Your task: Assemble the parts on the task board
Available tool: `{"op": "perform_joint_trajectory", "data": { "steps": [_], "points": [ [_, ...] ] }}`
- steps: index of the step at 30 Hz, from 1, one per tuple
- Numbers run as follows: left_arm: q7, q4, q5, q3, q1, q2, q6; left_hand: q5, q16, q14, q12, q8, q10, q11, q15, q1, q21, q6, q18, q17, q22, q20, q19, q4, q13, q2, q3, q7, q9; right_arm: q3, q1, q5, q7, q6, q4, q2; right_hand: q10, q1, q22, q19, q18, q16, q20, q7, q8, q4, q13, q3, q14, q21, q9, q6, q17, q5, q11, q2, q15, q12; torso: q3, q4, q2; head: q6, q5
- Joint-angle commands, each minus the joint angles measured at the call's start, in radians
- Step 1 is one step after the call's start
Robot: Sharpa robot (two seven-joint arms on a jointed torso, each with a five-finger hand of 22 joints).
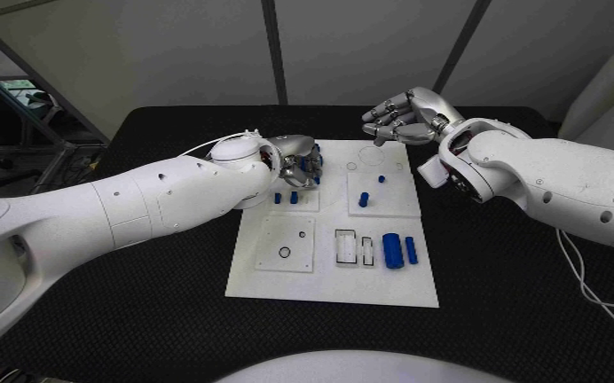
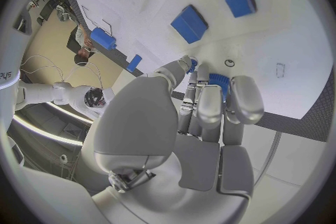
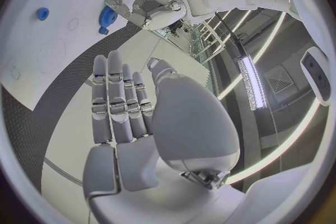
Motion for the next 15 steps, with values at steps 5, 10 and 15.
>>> {"op": "perform_joint_trajectory", "data": {
  "steps": [5,10,15],
  "points": [
    [-0.003,0.001,0.014,-0.003,-0.004,0.003,0.016,0.000,0.004,-0.004,0.002,0.004,0.012,0.000,0.003,0.000,-0.001,0.014,-0.035,-0.006,0.000,0.008,-0.002,0.000,0.004,0.013,0.006,0.000,-0.002,0.001,0.002,-0.001,0.002,0.009,0.000,0.003,-0.003,0.002,-0.001,0.008,0.003,-0.006,0.001,0.004,0.002,-0.003,-0.002,0.007,0.004,-0.005,-0.001,0.002,-0.001,0.005,0.001,0.005,-0.001,-0.005,-0.0006,-0.0002,0.000,-0.001,-0.002],
    [-0.003,0.004,0.019,-0.003,-0.004,0.004,0.021,0.000,0.004,-0.004,0.002,0.004,0.013,0.000,0.003,0.000,-0.001,0.016,-0.035,-0.006,0.000,0.008,-0.002,0.000,0.004,0.013,0.007,0.000,-0.002,0.001,0.002,-0.001,0.001,0.010,-0.001,0.004,-0.003,0.002,-0.001,0.008,0.003,-0.006,0.001,0.004,0.002,-0.003,-0.002,0.007,0.004,-0.005,-0.001,0.002,-0.001,0.005,0.001,0.005,-0.001,-0.005,0.0000,0.0003,-0.001,-0.001,0.000],
    [-0.004,0.006,0.021,-0.003,-0.004,0.005,0.025,0.000,0.004,-0.004,0.001,0.005,0.014,-0.001,0.003,0.000,0.000,0.018,-0.036,-0.007,0.001,0.008,-0.002,-0.001,0.004,0.013,0.007,-0.001,-0.002,0.001,0.002,-0.002,0.000,0.010,-0.001,0.004,-0.003,0.002,-0.001,0.008,0.003,-0.006,0.001,0.004,0.002,-0.003,-0.002,0.007,0.004,-0.005,-0.001,0.002,-0.001,0.005,0.001,0.005,-0.001,-0.005,0.0001,0.0000,0.000,0.000,0.001]
  ]
}}
